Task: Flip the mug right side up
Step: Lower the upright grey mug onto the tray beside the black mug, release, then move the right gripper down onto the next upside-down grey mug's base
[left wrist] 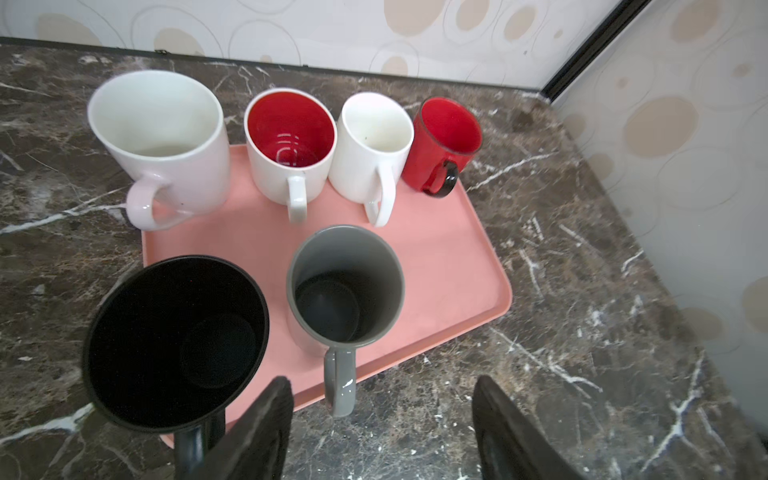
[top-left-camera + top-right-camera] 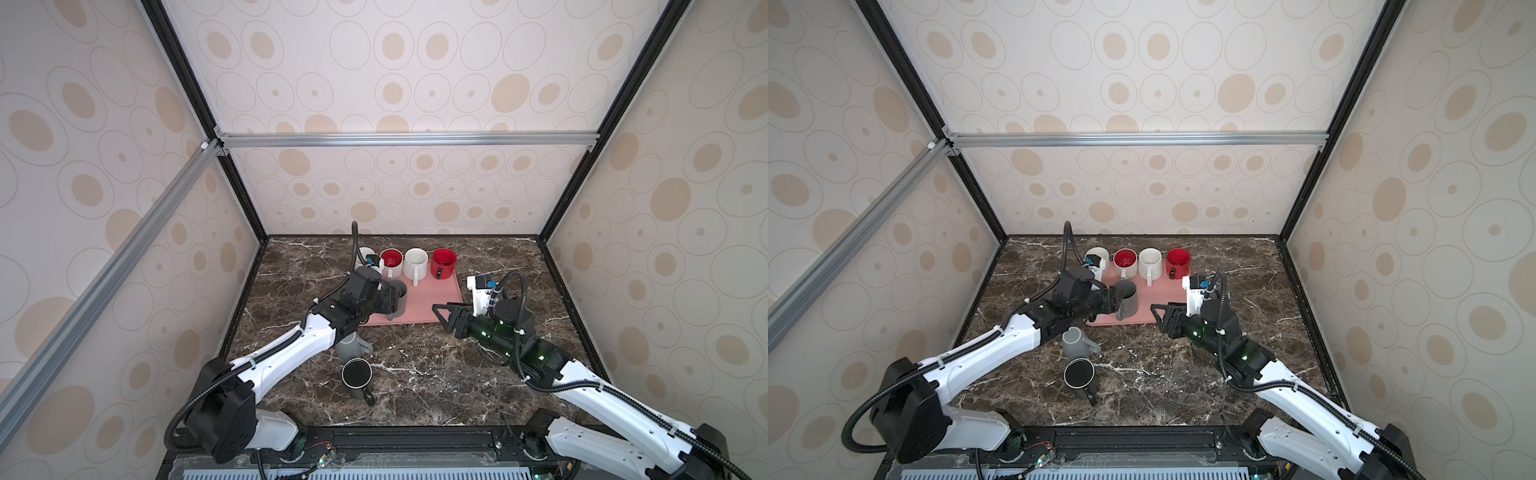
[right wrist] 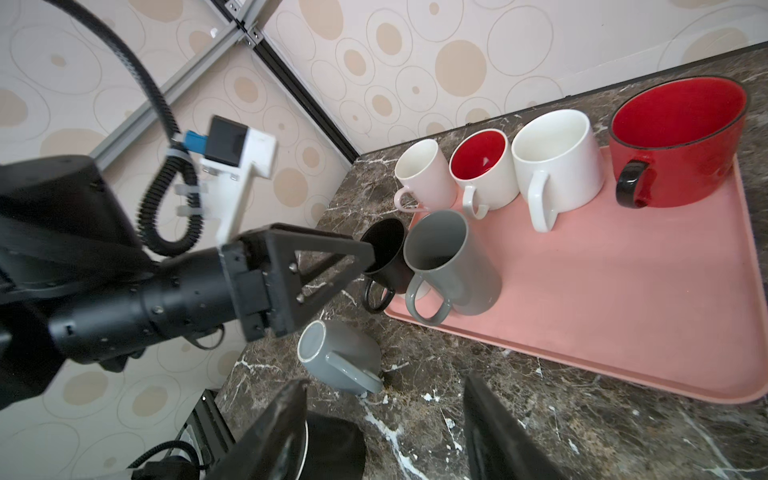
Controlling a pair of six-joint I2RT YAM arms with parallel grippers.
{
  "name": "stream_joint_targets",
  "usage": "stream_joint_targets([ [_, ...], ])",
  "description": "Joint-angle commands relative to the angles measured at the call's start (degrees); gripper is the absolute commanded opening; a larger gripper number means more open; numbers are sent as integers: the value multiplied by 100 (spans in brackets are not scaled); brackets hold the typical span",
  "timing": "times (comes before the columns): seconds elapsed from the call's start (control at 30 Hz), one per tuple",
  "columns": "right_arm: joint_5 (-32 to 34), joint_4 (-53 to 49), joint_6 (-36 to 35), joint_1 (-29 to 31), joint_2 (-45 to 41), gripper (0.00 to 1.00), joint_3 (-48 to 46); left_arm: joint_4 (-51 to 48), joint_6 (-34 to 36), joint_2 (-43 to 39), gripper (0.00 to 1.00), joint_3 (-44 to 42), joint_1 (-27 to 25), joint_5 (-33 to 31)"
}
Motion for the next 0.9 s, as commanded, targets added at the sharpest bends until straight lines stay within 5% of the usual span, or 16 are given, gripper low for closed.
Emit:
stream_joint_targets([
  [0.0, -497, -41, -212, 27, 254, 62, 77, 166, -186, -484, 77, -264, -18, -303],
  [0.23, -1173, -193, -789, 476, 1286, 66, 552, 0, -442, -1361, 99, -754, 57, -763],
  [0.6, -707, -451, -1922, 1772, 3140, 68, 1631, -198, -675, -2128, 99, -1202, 142, -1565],
  [0.87, -332, -368, -2233, 1967, 4174, 65, 2291, -111, -729, -2654, 99, -1541, 166, -1764],
])
